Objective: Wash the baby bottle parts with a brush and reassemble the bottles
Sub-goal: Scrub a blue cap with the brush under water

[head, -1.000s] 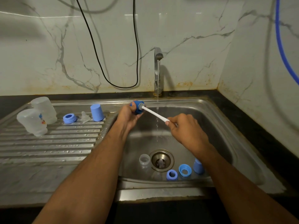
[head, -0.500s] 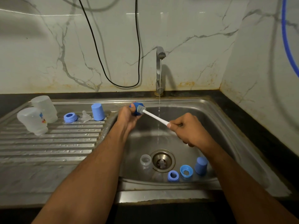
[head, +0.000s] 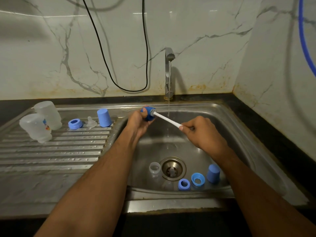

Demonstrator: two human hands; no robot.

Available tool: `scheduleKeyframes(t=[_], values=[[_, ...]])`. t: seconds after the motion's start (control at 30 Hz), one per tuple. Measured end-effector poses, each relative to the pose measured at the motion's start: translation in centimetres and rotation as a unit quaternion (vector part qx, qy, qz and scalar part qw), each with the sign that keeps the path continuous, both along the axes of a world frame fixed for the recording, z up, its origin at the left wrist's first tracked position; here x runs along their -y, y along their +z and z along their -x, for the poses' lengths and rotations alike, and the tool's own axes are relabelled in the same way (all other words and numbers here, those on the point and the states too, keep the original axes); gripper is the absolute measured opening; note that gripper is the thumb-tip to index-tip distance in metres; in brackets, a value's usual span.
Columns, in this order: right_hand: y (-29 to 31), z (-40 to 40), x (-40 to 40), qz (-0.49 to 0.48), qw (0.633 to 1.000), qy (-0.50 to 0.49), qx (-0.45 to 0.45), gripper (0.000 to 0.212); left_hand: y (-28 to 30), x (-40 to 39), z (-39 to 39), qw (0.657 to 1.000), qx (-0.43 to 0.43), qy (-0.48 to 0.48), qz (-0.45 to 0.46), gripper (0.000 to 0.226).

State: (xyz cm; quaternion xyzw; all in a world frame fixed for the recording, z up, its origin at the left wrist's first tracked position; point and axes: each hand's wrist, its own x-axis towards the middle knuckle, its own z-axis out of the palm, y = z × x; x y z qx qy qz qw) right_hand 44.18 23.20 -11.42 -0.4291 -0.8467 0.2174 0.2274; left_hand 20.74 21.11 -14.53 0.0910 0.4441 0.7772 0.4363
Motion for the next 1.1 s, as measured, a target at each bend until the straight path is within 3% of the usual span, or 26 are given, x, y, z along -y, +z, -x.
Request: scheduleKeyframes(t=[0.17,0.27,0.37,0.43,0.57,0.7,0.8,0.97,1.1], values=[[-0.5,0.0,0.3,0.056,0.998,0.0,0.023,0.024,0.0,-0.3,-0.3,1.0,-0.015,0.006,-0.006,0.035],[0.2,-0.6,0.0,0.143,0.989,0.012,-0.016,0.021,0.4,-0.1,0.7,0.999,-0.011,0.014,-0.036,0.017],[1.1,-1.4,-0.6,0.176,0.981,-0.012,-0.077,0.019,-0.2,0.4,1.8,0.998,0.035,0.044,-0.039,0.014],[1.0,-1.4,-0.4,0.169,0.98,-0.016,-0.101,0.018,-0.8,0.4,2.1,0.997,0.047,0.053,-0.035,0.022],[0.1,-0.1,0.5,0.106,0.993,0.007,-0.058,0.023,-0.5,0.0,0.9,0.998,0.048,0.039,-0.028,0.017],[-0.6,0.9,0.8,0.033,0.999,-0.009,-0.033,0.028,-0.6,-0.7,0.1,0.999,-0.033,0.031,0.01,0.024],[-0.7,1.3,0.7,0.033,0.999,-0.019,-0.031,0.027,-0.6,-1.5,-0.7,0.995,-0.083,0.029,0.049,0.025],[-0.9,0.2,0.5,0.085,0.996,0.008,-0.024,0.025,-0.8,-1.4,1.9,0.995,-0.018,0.084,0.046,0.021],[-0.9,0.9,0.5,0.052,0.998,-0.014,-0.027,0.027,0.0,-1.0,0.0,0.996,-0.058,0.034,0.051,0.023]])
